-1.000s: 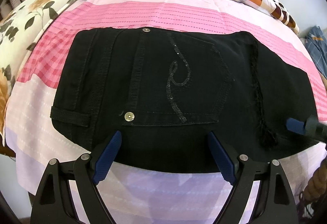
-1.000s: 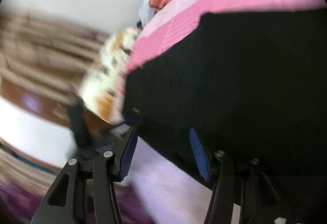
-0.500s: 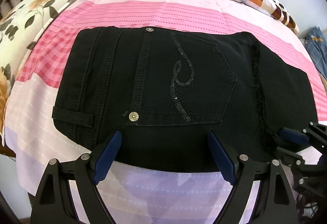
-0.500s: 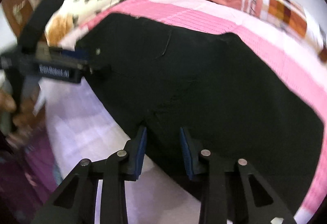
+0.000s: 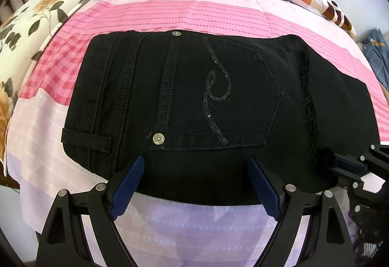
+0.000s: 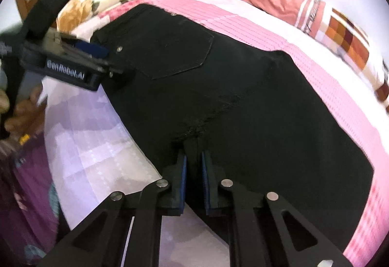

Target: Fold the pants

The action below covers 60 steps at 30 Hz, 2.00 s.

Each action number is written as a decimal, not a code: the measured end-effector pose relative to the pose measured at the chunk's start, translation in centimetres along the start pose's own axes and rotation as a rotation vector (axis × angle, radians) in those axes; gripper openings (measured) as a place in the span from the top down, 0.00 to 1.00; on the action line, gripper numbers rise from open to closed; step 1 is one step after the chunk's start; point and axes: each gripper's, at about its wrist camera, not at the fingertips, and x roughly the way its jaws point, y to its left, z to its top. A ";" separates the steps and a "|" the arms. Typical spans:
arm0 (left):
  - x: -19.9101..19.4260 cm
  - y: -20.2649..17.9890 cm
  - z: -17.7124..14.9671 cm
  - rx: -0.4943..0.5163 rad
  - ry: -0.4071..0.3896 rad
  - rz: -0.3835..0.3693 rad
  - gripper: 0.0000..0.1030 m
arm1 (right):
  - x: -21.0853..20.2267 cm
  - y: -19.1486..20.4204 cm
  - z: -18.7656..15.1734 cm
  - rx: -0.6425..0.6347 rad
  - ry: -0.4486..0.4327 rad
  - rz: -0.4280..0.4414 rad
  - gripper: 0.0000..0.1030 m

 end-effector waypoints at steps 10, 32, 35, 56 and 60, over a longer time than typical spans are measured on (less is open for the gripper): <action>0.2 -0.1 -0.1 0.011 0.002 0.002 0.13 | -0.5 0.8 -0.3 0.005 -0.009 0.037 0.90; -1.1 2.4 0.9 -0.072 -0.003 -0.045 0.12 | -5.1 -11.8 -5.8 0.672 -0.317 0.392 0.75; -2.1 2.8 1.0 -0.096 -0.035 -0.065 0.12 | -3.0 -9.4 -4.8 0.590 -0.233 0.404 0.75; 3.2 16.0 5.5 -0.034 0.080 -0.501 0.12 | -2.6 -8.7 -4.7 0.693 -0.222 0.430 0.55; 4.0 14.2 6.9 0.113 0.081 -0.491 0.12 | -2.0 -8.3 -3.8 0.703 -0.206 0.429 0.51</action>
